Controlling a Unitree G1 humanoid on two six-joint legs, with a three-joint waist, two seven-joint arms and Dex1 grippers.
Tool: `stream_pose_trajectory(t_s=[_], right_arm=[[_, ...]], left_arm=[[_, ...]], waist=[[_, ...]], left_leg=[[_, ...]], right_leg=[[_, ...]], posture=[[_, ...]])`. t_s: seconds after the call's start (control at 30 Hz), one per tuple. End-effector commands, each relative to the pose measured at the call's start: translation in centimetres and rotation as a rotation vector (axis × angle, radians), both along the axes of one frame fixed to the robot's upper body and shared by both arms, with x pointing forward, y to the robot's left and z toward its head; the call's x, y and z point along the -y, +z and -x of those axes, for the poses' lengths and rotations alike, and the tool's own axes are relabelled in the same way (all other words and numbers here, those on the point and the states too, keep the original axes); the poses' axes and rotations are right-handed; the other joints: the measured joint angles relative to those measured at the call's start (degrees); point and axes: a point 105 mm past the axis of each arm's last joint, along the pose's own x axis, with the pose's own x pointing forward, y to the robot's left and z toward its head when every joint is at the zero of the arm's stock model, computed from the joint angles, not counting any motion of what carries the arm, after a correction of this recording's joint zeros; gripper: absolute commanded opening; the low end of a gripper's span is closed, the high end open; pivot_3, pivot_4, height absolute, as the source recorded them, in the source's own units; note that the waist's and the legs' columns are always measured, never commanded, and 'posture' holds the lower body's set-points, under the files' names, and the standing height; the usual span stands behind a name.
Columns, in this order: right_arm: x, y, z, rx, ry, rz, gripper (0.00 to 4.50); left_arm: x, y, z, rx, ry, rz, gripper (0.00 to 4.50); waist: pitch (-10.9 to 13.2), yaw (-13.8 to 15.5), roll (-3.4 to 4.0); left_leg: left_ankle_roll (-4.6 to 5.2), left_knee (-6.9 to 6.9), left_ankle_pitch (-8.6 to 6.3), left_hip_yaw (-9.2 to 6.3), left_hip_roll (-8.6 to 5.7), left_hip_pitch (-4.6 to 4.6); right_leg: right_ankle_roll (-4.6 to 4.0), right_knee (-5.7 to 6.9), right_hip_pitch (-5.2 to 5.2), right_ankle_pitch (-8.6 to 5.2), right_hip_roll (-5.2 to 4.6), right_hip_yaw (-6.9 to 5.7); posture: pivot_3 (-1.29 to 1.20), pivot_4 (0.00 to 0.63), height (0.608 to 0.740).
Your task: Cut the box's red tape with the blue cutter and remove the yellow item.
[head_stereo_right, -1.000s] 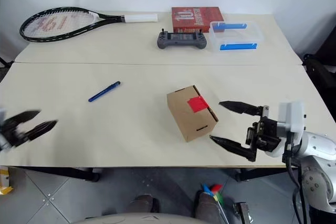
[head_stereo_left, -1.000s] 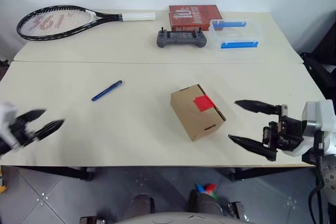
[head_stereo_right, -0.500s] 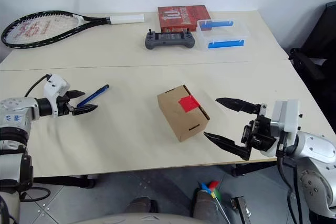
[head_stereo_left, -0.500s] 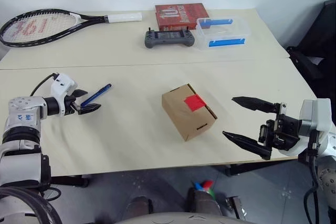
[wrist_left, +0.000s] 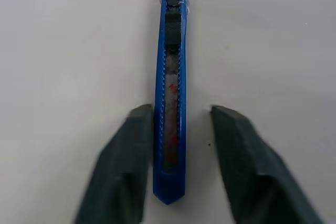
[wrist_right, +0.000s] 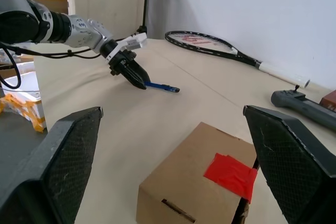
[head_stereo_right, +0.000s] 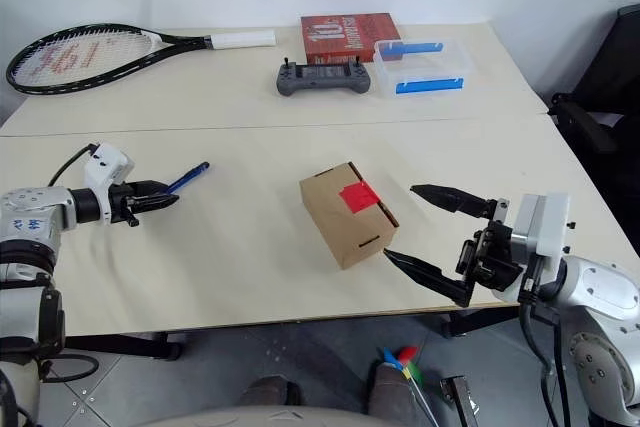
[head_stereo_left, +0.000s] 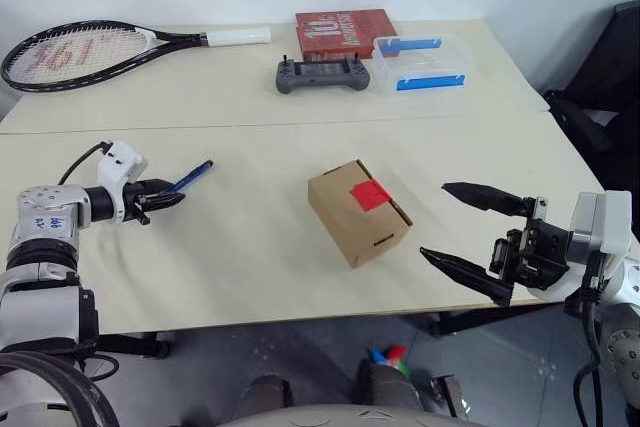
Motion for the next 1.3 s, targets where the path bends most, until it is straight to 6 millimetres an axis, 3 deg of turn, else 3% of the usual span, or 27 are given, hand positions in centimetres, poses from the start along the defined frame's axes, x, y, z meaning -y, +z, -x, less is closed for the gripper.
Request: stream_pose_trajectory(t_s=[0.03, 0.1, 0.3, 0.47, 0.57, 0.73, 0.83, 0.93, 1.03, 1.13, 1.3], right_arm=[[-0.4, 1.1, 0.3, 0.053, 0.014, -0.007, 4.50], [-0.3, 1.1, 0.3, 0.056, 0.011, -0.007, 4.50], [-0.3, 1.0, 0.2, 0.056, 0.000, -0.011, 4.50], [-0.8, 1.3, 0.6, 0.047, 0.042, -0.007, 4.50], [-2.1, 0.8, 1.8, -0.030, 0.141, 0.038, 4.50], [-3.2, -1.2, 3.8, -0.142, 0.247, 0.157, 4.50], [-3.9, -3.8, 3.9, -0.223, 0.264, 0.229, 4.50], [-3.5, -6.3, 2.4, -0.313, 0.161, 0.326, 4.50], [-3.1, -8.1, 2.0, -0.371, 0.131, 0.428, 4.50], [-3.5, -8.6, 1.5, -0.387, 0.112, 0.436, 3.86], [-4.7, -9.1, 0.3, -0.390, 0.066, 0.420, 2.15]], left_arm=[[0.2, -3.7, 0.9, -0.126, 0.019, -0.016, 0.78], [0.3, -3.8, 1.0, -0.125, 0.004, -0.026, 0.41], [0.6, -3.0, 0.6, -0.058, -0.001, -0.005, 0.41], [3.1, 2.1, 0.8, 0.168, -0.265, -0.010, 0.41], [5.4, 3.6, 4.2, 0.200, -0.564, -0.127, 0.41], [7.9, 2.9, 8.7, 0.138, -0.752, -0.244, 0.41], [12.7, 0.5, 11.9, 0.081, -0.843, -0.240, 0.41], [15.0, -1.2, 12.5, 0.036, -0.803, -0.262, 0.41], [17.3, -1.7, 12.6, 0.033, -0.740, -0.235, 0.41], [19.2, -1.6, 12.6, 0.041, -0.699, -0.213, 0.41], [20.8, -1.9, 13.8, 0.001, -0.724, -0.207, 0.41]], waist=[[-0.1, 0.1, 0.14], [-0.1, 0.2, 0.18], [-0.2, 0.2, 0.29], [-0.2, 0.3, 0.24], [-0.1, 0.0, 0.11], [-0.1, -0.1, 0.11], [-0.1, 0.1, 0.12], [0.0, 1.2, 0.08], [0.0, 1.6, 0.06], [0.0, 1.5, 0.08], [0.0, 1.4, 0.08]], left_leg=[[0.01, 0.01, 0.00, 0.01, 0.00, 0.02], [0.01, 0.02, -0.01, 0.01, 0.00, 0.04], [0.03, 0.02, -0.02, 0.03, 0.00, 0.06], [0.03, 0.02, -0.02, 0.03, 0.00, 0.00], [0.02, 0.03, -0.06, 0.02, 0.03, -0.14], [0.04, 0.02, -0.30, 0.04, 0.10, -0.15], [0.13, 0.11, -0.38, 0.04, 0.11, -0.13], [0.19, 0.27, -0.45, 0.04, 0.09, -0.10], [0.16, 0.34, -0.43, 0.04, 0.10, -0.13], [0.15, 0.33, -0.43, 0.04, 0.10, -0.14], [0.14, 0.27, -0.43, 0.04, 0.10, -0.14]], right_leg=[[0.00, 0.00, 0.02, 0.00, 0.00, 0.01], [0.00, 0.00, 0.05, 0.00, 0.00, 0.01], [0.00, 0.01, 0.05, 0.00, 0.00, 0.03], [-0.01, 0.00, 0.02, 0.00, 0.00, 0.02], [-0.01, -0.04, -0.13, 0.01, 0.00, -0.01], [-0.04, -0.14, -0.16, -0.01, 0.02, -0.06], [-0.04, -0.23, -0.04, -0.01, 0.01, -0.04], [-0.04, -0.25, 0.05, -0.01, 0.00, 0.03], [-0.05, -0.22, 0.03, -0.02, 0.01, 0.04], [-0.06, -0.22, 0.00, -0.02, 0.02, 0.04], [-0.06, -0.24, -0.04, -0.02, 0.03, 0.01]], posture=[[0.00, 0.150, 0.740], [0.00, 0.150, 0.740], [0.00, 0.150, 0.740], [0.00, 0.150, 0.740], [0.00, 0.150, 0.740], [0.00, 0.150, 0.740], [0.00, 0.150, 0.740], [0.00, 0.150, 0.740], [0.00, 0.150, 0.740], [0.00, 0.150, 0.740], [0.00, 0.150, 0.740]])
